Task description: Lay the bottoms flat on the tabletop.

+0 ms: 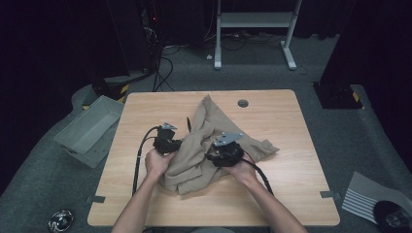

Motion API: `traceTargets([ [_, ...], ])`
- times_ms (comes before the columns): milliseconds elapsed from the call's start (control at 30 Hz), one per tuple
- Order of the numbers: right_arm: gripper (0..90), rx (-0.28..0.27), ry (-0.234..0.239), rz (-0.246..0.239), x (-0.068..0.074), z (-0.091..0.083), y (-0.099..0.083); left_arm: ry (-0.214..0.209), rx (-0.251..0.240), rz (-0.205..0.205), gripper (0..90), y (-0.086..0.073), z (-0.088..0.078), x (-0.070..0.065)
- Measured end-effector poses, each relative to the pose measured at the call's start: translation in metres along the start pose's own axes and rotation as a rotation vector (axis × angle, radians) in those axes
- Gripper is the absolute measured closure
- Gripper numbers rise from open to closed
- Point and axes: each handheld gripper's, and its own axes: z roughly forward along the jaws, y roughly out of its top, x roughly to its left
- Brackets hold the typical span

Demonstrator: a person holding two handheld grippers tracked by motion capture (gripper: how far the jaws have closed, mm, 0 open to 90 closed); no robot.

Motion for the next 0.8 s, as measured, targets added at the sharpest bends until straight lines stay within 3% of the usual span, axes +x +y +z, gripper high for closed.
traceTargets([
  [133, 44.8, 0.036, 0.028, 0.014, 0.008, 0.025, 0.014, -0.017, 0.018, 0.018, 82.3, -0.003, 0.002, -0.003],
  [167, 50.8, 0.052, 0.028, 0.01, 0.009, 0.03, 0.015, -0.019, 0.019, 0.017, 82.2, -0.004, 0.003, -0.004],
  [267, 86.4, 0.114, 0.012, -0.029, 0.01, 0.041, 0.014, -0.013, 0.014, 0.021, 81.0, -0.004, 0.0, -0.004],
  [300, 89.4, 0.118, 0.011, -0.042, 0.01, 0.041, 0.013, -0.009, 0.009, 0.015, 79.7, -0.005, -0.002, -0.002],
  [400, 90.0, 0.091, 0.007, -0.058, 0.009, 0.031, 0.007, 0.004, -0.009, -0.006, 77.9, -0.007, -0.008, 0.004],
  [567, 90.0, 0.015, -0.024, -0.096, 0.008, -0.006, -0.003, 0.02, -0.032, -0.054, 71.8, -0.013, -0.016, 0.015],
  [633, 90.0, 0.008, -0.026, -0.084, 0.004, -0.016, -0.008, 0.024, -0.03, -0.064, 63.7, -0.015, -0.017, 0.017],
  [733, 89.0, 0.005, -0.021, -0.08, 0.002, -0.021, -0.01, 0.027, -0.019, -0.053, 58.9, -0.015, -0.016, 0.018],
  [800, 89.6, 0.01, -0.016, -0.107, 0.009, -0.019, -0.005, 0.025, -0.022, -0.051, 60.9, -0.017, -0.016, 0.016],
])
